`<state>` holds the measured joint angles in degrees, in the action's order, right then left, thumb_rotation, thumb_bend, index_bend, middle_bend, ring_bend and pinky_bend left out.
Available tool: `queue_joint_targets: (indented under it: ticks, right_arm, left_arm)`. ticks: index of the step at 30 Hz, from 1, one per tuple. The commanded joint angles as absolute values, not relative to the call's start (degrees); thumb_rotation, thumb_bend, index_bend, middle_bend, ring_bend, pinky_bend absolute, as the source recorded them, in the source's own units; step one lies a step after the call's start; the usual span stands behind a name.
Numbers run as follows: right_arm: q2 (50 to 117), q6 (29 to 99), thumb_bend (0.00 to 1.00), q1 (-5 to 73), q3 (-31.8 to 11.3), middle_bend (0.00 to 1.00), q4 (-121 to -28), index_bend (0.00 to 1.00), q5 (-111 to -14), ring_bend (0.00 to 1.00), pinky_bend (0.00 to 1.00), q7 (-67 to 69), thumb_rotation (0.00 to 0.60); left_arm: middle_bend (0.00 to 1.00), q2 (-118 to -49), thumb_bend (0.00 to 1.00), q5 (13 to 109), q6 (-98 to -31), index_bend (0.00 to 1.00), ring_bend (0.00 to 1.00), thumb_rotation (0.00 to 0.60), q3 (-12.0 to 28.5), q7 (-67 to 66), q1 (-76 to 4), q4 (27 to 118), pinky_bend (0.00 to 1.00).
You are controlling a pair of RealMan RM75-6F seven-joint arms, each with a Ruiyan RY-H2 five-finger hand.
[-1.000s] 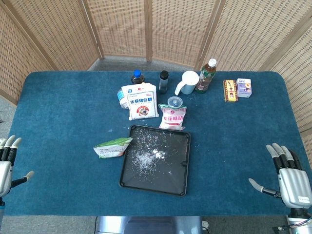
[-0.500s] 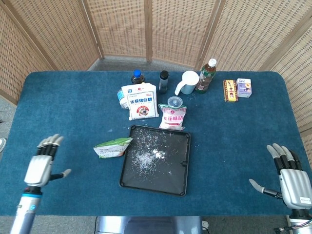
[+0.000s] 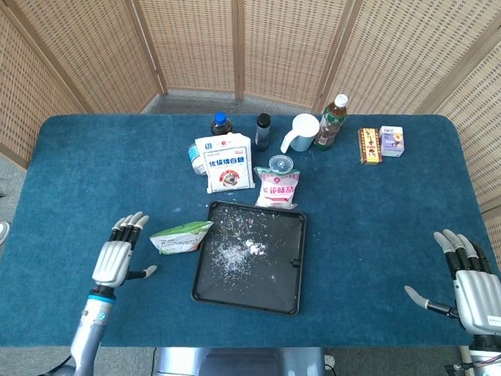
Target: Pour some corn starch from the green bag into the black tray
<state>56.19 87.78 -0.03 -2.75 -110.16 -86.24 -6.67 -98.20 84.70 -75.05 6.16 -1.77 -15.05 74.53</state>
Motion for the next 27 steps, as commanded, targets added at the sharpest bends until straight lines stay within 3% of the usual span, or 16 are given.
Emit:
queue_joint_targets:
  ticks: [1,11,14,19,24,27]
  right_arm:
    - [56.2,87.7,0.0,0.0,-2.8,0.06,-110.1,0.04,-86.1,0.04,0.05,-6.6,0.273]
    - [55.9,87.5,0.0,0.1,-2.9,0.06,-110.0,0.04,-85.8,0.04,0.05,-5.6,0.27]
    - [55.7,87.5,0.0,0.0,-2.9,0.06,-110.0,0.04,-85.8,0.04,0.05,-5.1,0.27]
    - [55.3,87.6,0.0,0.0,-3.0,0.06,-110.0,0.04,-85.6,0.04,0.05,-4.1,0.271]
    - [55.0,87.4,0.0,0.0,-3.1,0.06,-109.9,0.04,-85.5,0.04,0.05,-3.1,0.273]
    - [55.0,87.3,0.0,0.1,-3.1,0.06,-109.8,0.04,-85.5,0.04,0.05,-2.8,0.27]
  left_arm:
    - [0.0,-100.1,0.0,83.6,-73.8,0.0,0.0,0.6,7.4,-1.9,-16.5,73.7,0.01]
    - [0.0,-106.0,0.0,79.7,-70.2,0.01,0.0,0.6,9.2,-6.0,-19.9,73.1,0.02]
    - [0.02,-107.8,0.02,79.3,-70.7,0.08,0.11,0.6,9.8,-7.6,-20.5,72.1,0.17]
    - [0.35,-111.8,0.16,79.2,-74.5,0.45,0.44,0.6,11.4,-9.6,-20.9,69.4,0.5]
    - [0.58,-115.1,0.28,79.1,-78.3,0.59,0.6,0.6,12.4,-11.5,-20.7,64.9,0.62]
    - [0.68,-116.0,0.32,79.2,-79.7,0.69,0.66,0.6,12.8,-11.3,-20.7,63.5,0.67]
